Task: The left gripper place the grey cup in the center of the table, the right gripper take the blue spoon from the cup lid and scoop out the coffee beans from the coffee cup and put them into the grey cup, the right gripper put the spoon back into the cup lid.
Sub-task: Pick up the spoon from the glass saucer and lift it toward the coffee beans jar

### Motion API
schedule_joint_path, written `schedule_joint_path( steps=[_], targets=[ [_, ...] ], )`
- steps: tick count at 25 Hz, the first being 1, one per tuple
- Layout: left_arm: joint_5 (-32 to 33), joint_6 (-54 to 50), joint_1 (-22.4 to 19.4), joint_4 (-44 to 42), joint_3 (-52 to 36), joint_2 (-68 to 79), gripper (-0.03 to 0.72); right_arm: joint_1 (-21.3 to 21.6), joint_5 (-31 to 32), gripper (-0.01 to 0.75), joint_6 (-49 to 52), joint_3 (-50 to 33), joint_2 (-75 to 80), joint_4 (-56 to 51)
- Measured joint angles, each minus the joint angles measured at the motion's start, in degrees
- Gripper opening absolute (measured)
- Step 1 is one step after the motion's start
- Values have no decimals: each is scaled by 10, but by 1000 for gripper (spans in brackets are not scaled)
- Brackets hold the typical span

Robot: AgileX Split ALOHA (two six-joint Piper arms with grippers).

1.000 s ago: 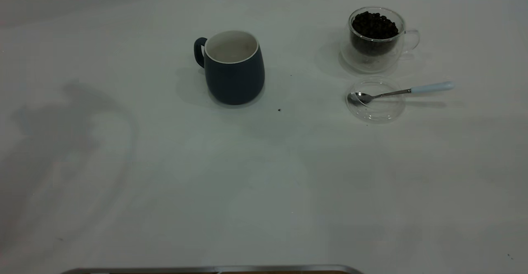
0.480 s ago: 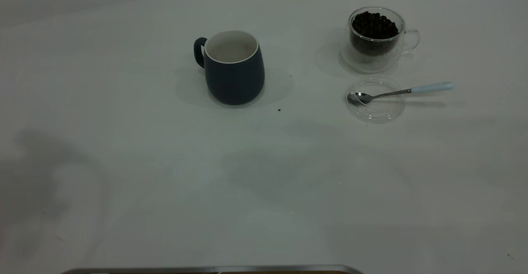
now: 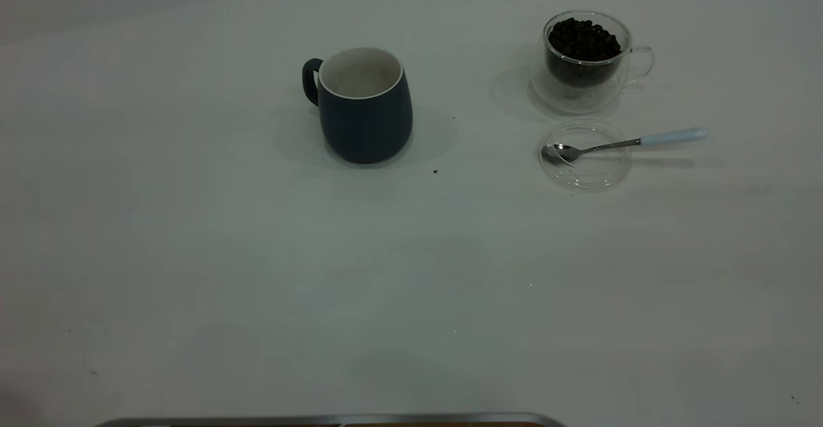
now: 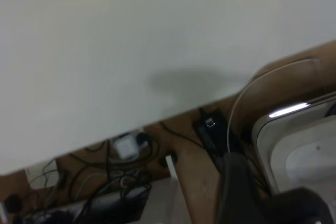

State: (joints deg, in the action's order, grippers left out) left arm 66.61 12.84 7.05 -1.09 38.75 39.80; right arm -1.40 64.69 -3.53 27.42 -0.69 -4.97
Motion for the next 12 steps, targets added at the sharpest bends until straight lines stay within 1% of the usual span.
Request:
schedule_joint_path(
  steps=[5, 12],
  targets=[
    [-1, -8, 0, 1, -93, -150, 508, 0, 0, 240, -1, 0, 0, 0],
    [-2, -66, 0, 0, -97, -316, 508, 0, 0, 240, -1, 0, 0, -1]
  ],
)
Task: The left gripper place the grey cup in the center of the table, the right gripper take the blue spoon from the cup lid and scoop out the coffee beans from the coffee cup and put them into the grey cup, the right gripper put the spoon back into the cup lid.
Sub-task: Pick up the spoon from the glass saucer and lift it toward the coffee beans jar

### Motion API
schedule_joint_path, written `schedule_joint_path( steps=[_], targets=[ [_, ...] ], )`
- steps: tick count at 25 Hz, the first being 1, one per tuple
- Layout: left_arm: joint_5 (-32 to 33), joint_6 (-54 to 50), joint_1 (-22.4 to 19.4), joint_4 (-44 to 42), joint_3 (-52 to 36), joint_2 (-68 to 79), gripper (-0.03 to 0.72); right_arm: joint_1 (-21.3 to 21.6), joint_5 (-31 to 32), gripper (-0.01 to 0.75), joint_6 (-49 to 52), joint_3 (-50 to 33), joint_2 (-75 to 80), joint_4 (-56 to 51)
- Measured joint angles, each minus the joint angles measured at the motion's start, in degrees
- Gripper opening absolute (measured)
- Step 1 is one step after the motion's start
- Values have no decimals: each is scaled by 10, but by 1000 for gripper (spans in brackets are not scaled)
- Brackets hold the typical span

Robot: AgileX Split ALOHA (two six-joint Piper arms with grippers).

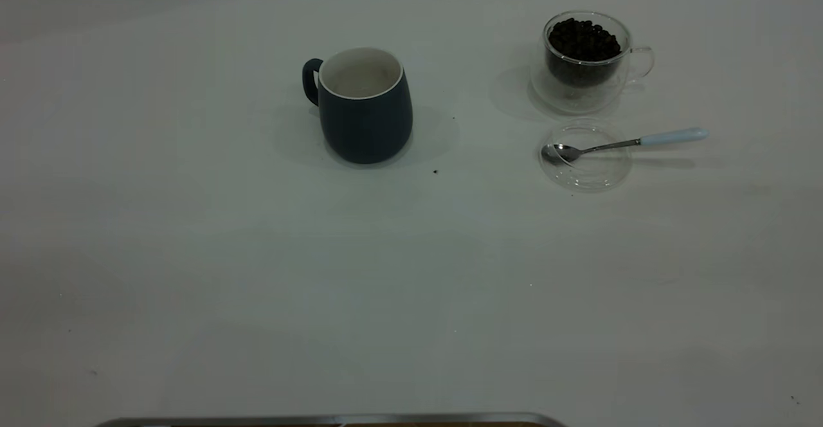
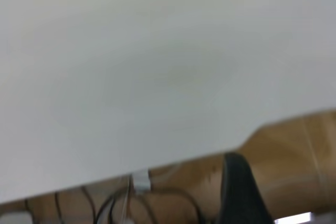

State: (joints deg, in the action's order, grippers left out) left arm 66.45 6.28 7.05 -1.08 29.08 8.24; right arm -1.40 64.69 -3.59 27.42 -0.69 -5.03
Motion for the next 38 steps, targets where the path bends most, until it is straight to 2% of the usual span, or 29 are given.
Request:
schedule_joint_path(
  steps=[9, 34, 38],
  targets=[
    [-9, -69, 0, 17, -11, -67, 508, 1, 0, 240, 0, 0, 0, 0],
    [-12, -73, 0, 7, -11, -69, 508, 1, 0, 240, 0, 0, 0, -1],
    [-13, -71, -20, 7, -11, -89, 508, 1, 0, 240, 0, 0, 0, -1]
  ],
)
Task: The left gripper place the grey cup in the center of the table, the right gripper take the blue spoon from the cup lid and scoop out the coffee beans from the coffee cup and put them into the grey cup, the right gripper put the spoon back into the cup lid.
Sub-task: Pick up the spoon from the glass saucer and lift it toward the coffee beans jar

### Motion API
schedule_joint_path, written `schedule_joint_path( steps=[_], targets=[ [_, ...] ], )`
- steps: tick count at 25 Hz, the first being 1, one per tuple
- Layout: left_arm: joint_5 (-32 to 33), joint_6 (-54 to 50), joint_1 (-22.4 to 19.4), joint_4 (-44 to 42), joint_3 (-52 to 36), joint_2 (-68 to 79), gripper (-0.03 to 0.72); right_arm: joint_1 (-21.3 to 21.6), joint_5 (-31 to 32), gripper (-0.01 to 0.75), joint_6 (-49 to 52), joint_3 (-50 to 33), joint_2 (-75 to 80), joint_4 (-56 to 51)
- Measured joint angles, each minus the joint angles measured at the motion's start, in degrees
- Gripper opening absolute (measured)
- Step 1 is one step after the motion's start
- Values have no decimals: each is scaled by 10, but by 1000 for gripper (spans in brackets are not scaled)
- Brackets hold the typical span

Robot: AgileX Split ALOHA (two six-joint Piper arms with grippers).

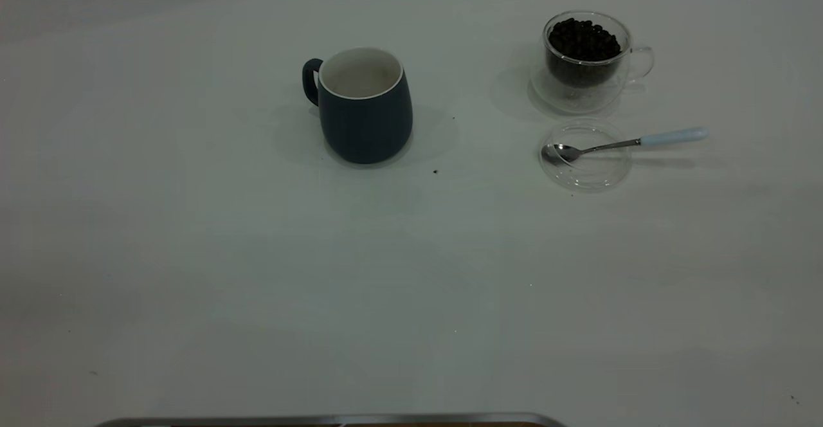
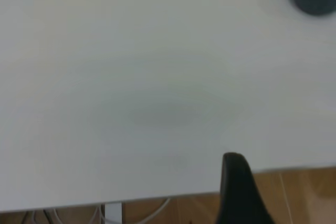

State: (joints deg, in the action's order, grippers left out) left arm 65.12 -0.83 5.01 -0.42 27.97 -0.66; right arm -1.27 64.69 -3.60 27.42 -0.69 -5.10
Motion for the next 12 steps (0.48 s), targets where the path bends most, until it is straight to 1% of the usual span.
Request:
schedule_joint_path(
  steps=[4, 12],
  targets=[
    [0, 0, -13, 0, 0, -4, 508, 0, 0, 240, 0, 0, 0, 0],
    [0, 0, -13, 0, 0, -4, 508, 0, 0, 240, 1, 0, 0, 0]
  ],
)
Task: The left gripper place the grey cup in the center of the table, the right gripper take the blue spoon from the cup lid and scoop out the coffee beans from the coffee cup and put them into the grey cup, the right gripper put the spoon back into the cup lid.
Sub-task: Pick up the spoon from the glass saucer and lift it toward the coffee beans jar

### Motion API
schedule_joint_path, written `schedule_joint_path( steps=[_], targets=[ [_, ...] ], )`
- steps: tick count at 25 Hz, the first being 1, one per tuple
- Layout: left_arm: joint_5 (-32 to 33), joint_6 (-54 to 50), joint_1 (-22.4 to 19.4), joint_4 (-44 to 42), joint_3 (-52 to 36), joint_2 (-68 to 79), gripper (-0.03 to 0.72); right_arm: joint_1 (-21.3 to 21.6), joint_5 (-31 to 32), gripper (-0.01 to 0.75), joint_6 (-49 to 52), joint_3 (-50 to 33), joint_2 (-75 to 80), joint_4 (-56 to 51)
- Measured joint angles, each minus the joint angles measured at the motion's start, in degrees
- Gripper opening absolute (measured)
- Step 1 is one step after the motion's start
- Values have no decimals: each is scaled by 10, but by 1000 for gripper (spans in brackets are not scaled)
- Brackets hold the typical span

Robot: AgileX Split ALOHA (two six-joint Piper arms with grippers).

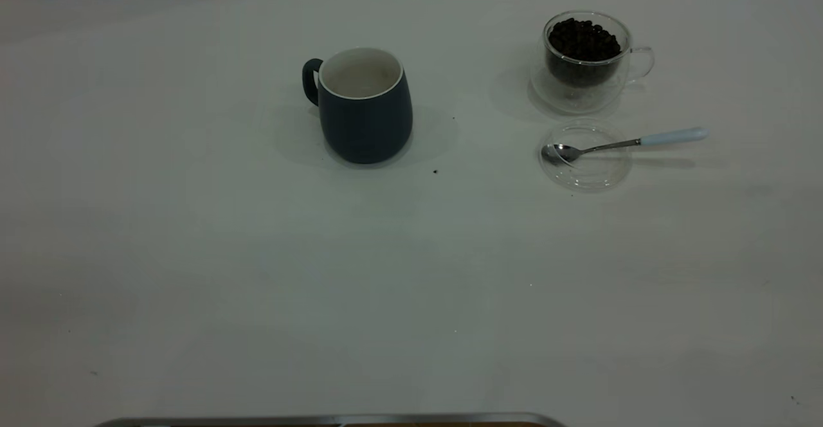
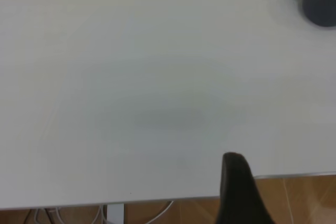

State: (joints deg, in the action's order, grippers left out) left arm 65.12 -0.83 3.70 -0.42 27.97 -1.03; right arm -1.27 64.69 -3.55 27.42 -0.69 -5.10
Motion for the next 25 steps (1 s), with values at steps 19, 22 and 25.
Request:
schedule_joint_path(
  steps=[19, 22, 25],
  targets=[
    [0, -2, -50, 1, 0, 0, 508, 0, 0, 240, -1, 0, 0, 0],
    [0, -2, -50, 1, 0, 0, 508, 0, 0, 240, -1, 0, 0, 0],
    [0, -2, -50, 1, 0, 0, 508, 0, 0, 240, -1, 0, 0, 0]
  ],
)
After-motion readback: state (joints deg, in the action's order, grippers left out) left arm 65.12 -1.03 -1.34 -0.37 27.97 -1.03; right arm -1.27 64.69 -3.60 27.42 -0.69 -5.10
